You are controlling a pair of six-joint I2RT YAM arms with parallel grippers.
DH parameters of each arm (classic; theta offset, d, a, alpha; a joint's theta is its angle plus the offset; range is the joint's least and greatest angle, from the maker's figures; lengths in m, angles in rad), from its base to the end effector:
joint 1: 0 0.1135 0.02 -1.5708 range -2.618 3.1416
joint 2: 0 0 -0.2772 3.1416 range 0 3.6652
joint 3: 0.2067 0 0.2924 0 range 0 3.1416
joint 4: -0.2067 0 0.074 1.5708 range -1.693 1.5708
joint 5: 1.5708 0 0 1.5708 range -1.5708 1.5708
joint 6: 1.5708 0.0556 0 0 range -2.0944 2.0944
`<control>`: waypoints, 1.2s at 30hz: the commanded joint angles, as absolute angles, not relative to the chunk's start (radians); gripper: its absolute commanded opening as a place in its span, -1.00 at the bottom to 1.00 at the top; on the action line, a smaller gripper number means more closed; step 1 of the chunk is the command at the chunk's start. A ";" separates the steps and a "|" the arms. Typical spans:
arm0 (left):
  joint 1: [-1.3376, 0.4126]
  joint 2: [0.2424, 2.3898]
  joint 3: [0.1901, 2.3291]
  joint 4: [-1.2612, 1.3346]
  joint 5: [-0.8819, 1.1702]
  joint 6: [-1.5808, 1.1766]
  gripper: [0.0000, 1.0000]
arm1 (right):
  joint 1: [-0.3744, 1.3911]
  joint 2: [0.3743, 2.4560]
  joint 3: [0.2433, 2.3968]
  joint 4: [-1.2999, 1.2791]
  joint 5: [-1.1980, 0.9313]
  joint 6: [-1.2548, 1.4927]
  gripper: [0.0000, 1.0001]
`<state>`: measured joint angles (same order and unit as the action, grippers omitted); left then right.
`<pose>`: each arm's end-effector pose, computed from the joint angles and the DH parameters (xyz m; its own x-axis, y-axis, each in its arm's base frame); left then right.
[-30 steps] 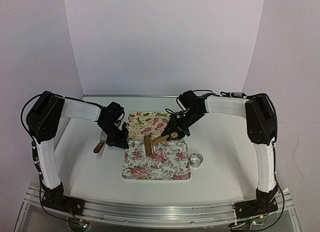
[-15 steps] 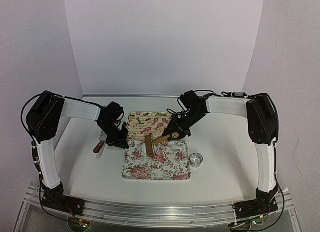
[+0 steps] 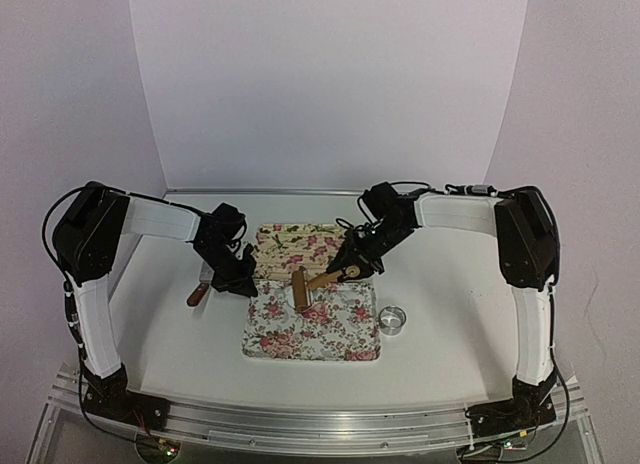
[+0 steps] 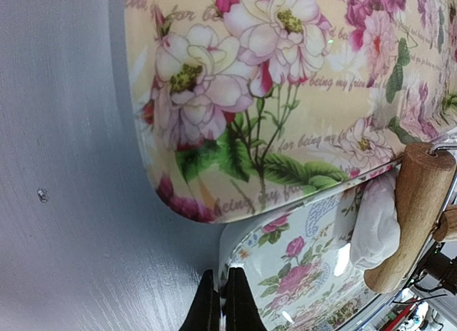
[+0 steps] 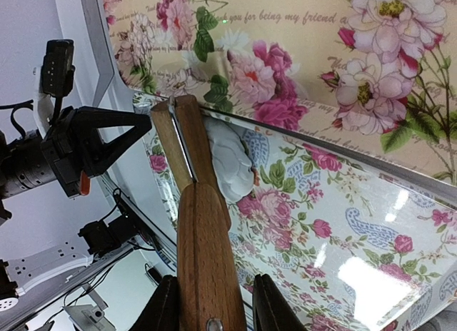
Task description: Roll out the dumpling wrappers from the dough
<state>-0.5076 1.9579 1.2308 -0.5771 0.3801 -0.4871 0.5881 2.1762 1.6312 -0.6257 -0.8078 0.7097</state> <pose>0.3495 -0.2180 0.1036 -0.9963 0.0568 -0.0653 0.0798 0.8946 -0.4396 0.3915 0.3094 0.1408 -0.9837 -0.1147 0.1383 0.0308 0.6506 0.7588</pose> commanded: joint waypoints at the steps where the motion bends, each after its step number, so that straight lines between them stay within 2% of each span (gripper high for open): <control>1: -0.430 2.004 1.214 -0.682 0.149 -0.468 -1.00 | 0.532 2.356 1.458 -1.104 -0.006 0.743 -1.00; 36: -0.422 2.002 1.212 -0.678 0.149 -0.483 -1.00 | 0.510 2.333 1.392 -1.104 0.057 0.726 -1.00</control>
